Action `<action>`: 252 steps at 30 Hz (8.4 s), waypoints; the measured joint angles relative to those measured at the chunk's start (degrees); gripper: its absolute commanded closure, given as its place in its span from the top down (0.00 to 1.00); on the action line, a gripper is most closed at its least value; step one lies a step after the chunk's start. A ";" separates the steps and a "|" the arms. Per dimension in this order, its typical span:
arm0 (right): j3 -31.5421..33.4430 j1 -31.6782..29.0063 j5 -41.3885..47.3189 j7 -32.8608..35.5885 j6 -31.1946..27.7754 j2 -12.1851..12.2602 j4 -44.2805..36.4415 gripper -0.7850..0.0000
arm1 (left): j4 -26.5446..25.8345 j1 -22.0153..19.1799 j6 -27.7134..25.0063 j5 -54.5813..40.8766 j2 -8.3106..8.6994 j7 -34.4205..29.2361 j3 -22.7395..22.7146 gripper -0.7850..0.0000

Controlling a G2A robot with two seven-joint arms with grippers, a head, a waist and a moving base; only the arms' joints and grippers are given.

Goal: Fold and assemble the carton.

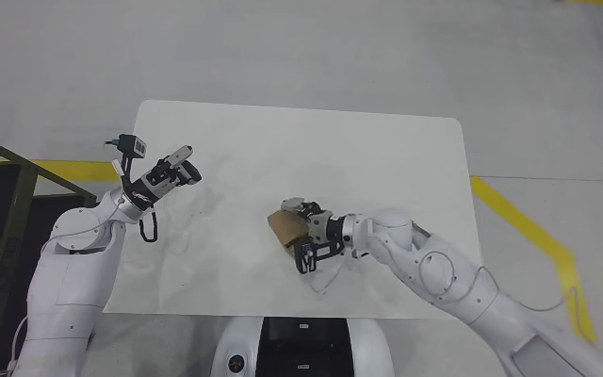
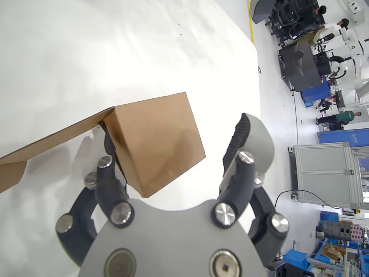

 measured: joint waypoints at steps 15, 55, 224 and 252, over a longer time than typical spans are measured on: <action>-0.73 2.28 -6.17 0.43 1.35 -1.63 0.96 0.15 | 0.00 0.00 0.00 0.00 0.00 0.00 0.00 1.00; 1.99 2.93 -4.17 12.71 3.75 -6.67 5.37 0.03 | 0.00 0.00 0.00 0.00 0.00 0.00 0.00 1.00; 4.20 9.11 25.76 -34.03 -14.64 -17.41 51.67 1.00 | -7.13 -13.52 15.84 29.80 -0.52 -4.76 19.07 1.00; 4.36 8.69 24.44 -31.05 -12.23 -17.05 50.18 1.00 | -8.22 -14.15 16.43 30.92 -0.49 -4.58 19.38 1.00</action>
